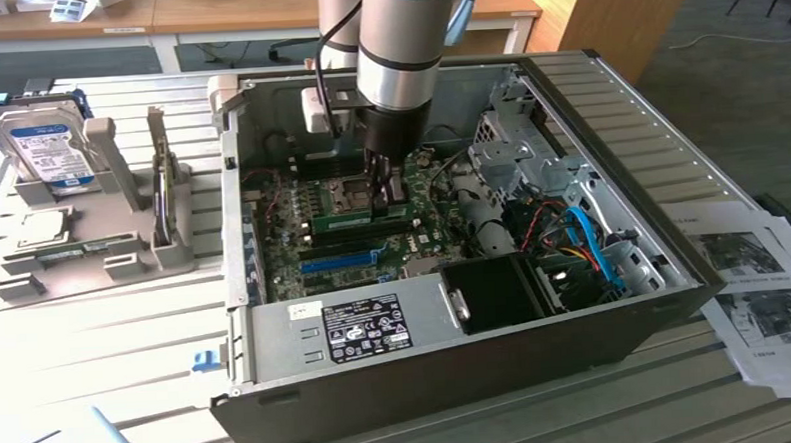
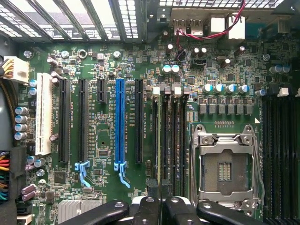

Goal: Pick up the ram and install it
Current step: 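Insert the ram into the slot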

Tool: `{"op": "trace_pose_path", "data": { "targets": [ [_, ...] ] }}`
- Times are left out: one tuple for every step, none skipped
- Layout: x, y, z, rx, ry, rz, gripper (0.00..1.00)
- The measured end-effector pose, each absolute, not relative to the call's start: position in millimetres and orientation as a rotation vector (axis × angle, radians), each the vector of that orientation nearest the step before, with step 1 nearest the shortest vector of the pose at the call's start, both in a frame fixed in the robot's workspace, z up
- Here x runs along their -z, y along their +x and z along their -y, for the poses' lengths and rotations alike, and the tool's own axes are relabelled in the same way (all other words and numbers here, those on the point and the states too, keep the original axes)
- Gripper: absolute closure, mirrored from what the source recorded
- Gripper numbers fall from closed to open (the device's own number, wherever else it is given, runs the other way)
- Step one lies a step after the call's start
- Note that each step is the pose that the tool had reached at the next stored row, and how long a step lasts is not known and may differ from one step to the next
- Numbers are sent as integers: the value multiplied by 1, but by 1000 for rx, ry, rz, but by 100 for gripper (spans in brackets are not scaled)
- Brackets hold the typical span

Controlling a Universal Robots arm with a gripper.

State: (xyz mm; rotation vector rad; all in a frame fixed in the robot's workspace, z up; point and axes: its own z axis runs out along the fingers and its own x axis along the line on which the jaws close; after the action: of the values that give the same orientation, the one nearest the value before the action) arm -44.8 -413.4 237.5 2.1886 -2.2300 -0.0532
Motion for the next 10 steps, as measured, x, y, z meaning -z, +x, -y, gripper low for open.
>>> {"op": "trace_pose_path", "data": {
  "targets": [
    [-237, -45, 413, 53, 2189, 2230, 89],
    [-237, -45, 413, 53, 2189, 2230, 89],
    [-236, -45, 413, 53, 2189, 2230, 89],
    [-236, -45, 413, 53, 2189, 2230, 89],
    [-235, -45, 413, 53, 2189, 2230, 89],
    [-235, -45, 413, 53, 2188, 2230, 89],
    [-235, -45, 413, 53, 2188, 2230, 89],
    [-235, -45, 413, 53, 2188, 2230, 89],
    [-235, -45, 413, 53, 2189, 2230, 89],
    [-235, -45, 413, 53, 2189, 2230, 89]
  ]
}}
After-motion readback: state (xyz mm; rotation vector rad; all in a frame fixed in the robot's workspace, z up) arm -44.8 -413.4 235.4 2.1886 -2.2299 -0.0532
